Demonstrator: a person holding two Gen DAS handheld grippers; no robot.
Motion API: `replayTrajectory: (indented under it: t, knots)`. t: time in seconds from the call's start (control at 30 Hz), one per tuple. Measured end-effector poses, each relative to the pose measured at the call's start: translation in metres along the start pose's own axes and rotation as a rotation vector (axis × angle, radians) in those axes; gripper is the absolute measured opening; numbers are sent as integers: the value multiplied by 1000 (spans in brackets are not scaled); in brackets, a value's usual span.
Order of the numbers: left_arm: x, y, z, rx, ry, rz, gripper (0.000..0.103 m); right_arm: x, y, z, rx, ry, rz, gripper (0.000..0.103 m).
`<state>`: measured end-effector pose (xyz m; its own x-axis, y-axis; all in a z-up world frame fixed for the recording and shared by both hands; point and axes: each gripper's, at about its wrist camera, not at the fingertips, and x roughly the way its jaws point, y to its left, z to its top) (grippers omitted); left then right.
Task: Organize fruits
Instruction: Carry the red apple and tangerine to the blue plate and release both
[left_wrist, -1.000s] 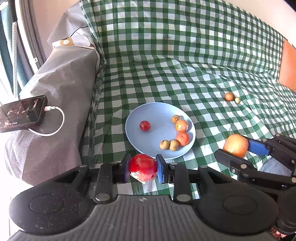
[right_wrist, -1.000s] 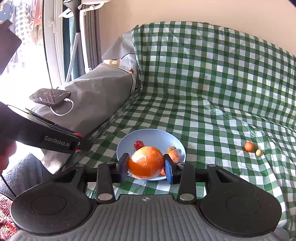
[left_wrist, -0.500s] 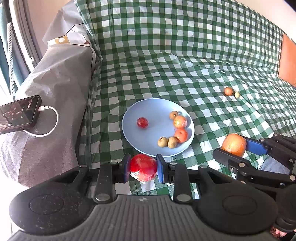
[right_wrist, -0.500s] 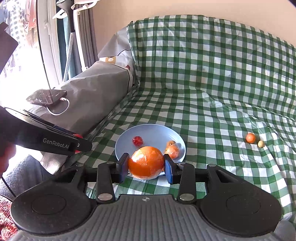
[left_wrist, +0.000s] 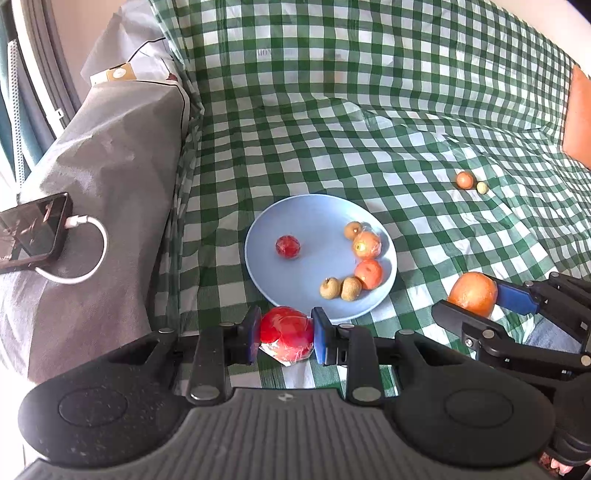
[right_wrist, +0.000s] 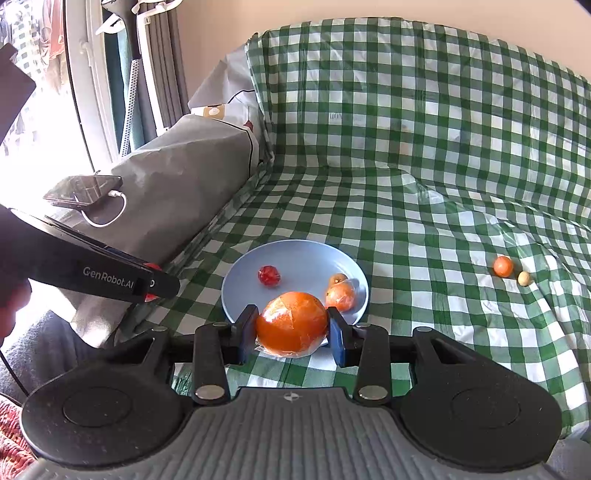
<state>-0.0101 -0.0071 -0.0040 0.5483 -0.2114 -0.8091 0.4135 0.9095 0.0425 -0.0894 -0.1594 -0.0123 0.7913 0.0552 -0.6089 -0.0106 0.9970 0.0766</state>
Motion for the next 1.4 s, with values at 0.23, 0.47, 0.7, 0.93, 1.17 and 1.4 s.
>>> replayTrajectory:
  t: [0.23,0.47,0.7,0.93,1.17,1.4]
  knots:
    - [34,0,24,-1,23,-6,32,27,-10,7,-1,18,-24,41]
    - [79,2,44,8,69,1,32,70,-23,15,-2,59,-41,41]
    - [121,3,58,14,112,10,32,115,-31,21,-20,105,-31,41]
    - [150,0,66,25,132,21,32,148,-31,19,-44,152,-10,41]
    - [147,2,69,20,96,18,91,166,-27,19,-102,179,34,59]
    - [106,-1,59,32,87,69,103,133,-28,19,-62,195,-14,94]
